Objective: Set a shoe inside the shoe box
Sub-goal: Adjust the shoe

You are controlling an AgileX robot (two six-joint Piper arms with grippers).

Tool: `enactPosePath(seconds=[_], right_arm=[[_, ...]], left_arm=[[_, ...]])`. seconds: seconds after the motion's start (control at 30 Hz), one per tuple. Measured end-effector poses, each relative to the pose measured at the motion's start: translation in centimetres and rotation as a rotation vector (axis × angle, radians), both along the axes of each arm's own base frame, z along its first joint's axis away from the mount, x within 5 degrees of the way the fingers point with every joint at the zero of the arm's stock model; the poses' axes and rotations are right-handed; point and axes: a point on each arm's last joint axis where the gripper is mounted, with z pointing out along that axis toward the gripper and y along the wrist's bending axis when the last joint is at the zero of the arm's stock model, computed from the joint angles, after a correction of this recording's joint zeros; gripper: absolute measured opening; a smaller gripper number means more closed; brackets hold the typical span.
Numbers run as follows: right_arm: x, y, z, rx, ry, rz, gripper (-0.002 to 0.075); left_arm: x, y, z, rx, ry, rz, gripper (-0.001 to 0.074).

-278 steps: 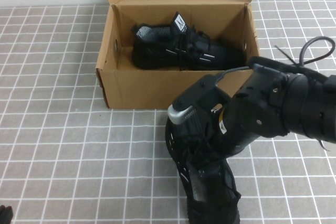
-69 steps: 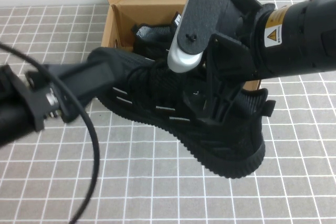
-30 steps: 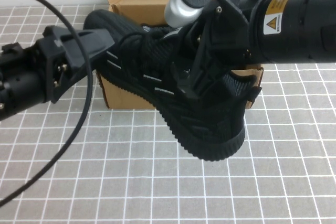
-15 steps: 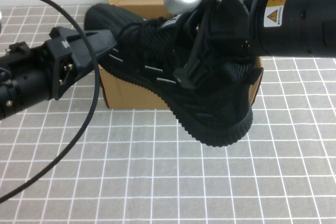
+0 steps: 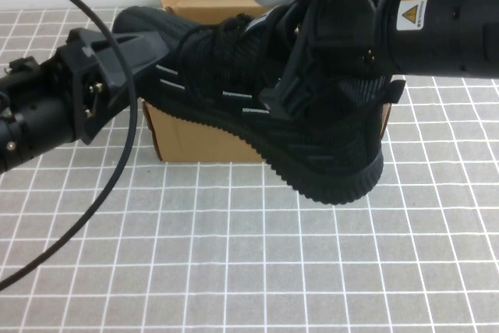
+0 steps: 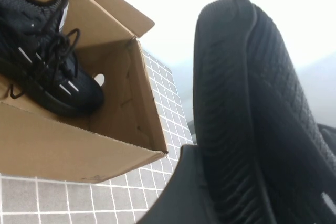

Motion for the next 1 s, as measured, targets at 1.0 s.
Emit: enactPosePath(seconds=[1.0], right_arm=[[-0.2,0.4,-0.4,0.059,0.101,0.012,-0.0005]], left_arm=[[1.6,-0.4,-1.1,-0.03,0.075,-0.028,0.0474]])
